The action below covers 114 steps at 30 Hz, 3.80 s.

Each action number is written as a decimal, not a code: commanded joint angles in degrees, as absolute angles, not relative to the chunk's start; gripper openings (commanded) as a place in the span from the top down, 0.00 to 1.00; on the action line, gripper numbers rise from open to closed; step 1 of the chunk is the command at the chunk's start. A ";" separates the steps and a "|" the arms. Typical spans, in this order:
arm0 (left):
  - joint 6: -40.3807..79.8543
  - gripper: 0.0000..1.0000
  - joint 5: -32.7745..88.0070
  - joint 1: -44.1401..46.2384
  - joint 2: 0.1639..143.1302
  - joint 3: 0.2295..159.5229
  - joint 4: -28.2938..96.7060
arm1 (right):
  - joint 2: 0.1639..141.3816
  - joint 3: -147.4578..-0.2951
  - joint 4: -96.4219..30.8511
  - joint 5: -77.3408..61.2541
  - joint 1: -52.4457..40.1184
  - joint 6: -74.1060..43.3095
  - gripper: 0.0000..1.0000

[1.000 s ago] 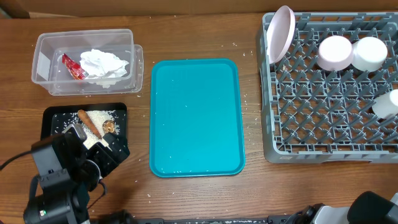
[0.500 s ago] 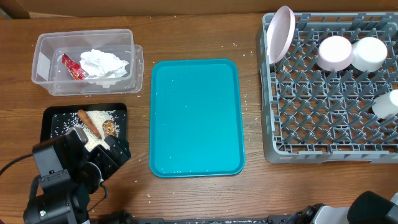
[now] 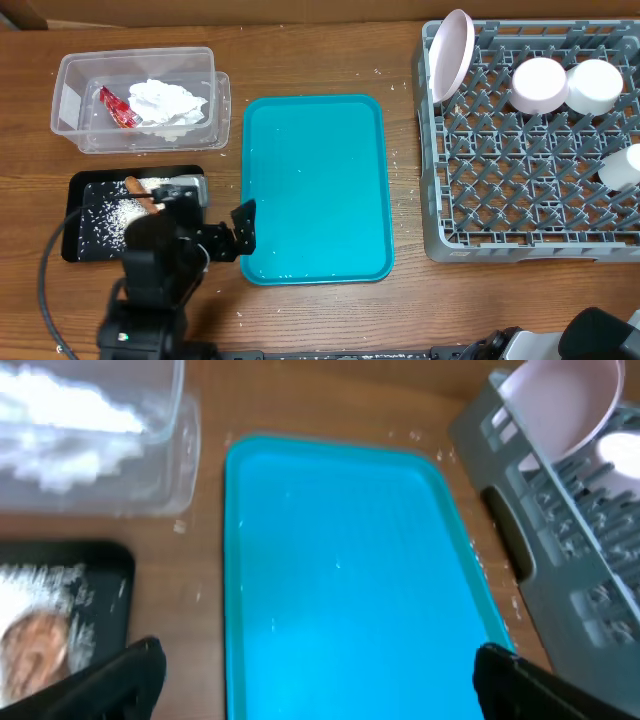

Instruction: Sort waste into correct bins and load items into the dishwasher

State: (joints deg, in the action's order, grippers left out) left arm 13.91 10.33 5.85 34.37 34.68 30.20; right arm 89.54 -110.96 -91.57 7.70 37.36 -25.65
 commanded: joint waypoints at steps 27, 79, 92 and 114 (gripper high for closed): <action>10.00 0.00 1.61 2.48 2.15 0.27 4.45 | 89.21 -110.93 -91.44 7.88 37.34 -25.52 0.00; 8.78 0.00 1.08 -0.40 0.25 0.27 4.45 | 89.27 -110.93 -91.44 7.88 37.34 -25.52 0.00; 8.78 0.00 1.08 -0.40 0.25 0.27 4.45 | 76.60 -110.96 -91.46 7.88 36.25 -25.52 0.00; 8.78 0.00 1.08 -0.40 0.25 0.27 4.45 | 62.19 -103.94 -76.79 10.41 2.31 -25.54 0.00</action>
State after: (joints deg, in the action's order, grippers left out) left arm 10.04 1.80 -0.10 0.91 0.51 4.32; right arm 64.10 -107.81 -78.46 11.14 2.83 -25.47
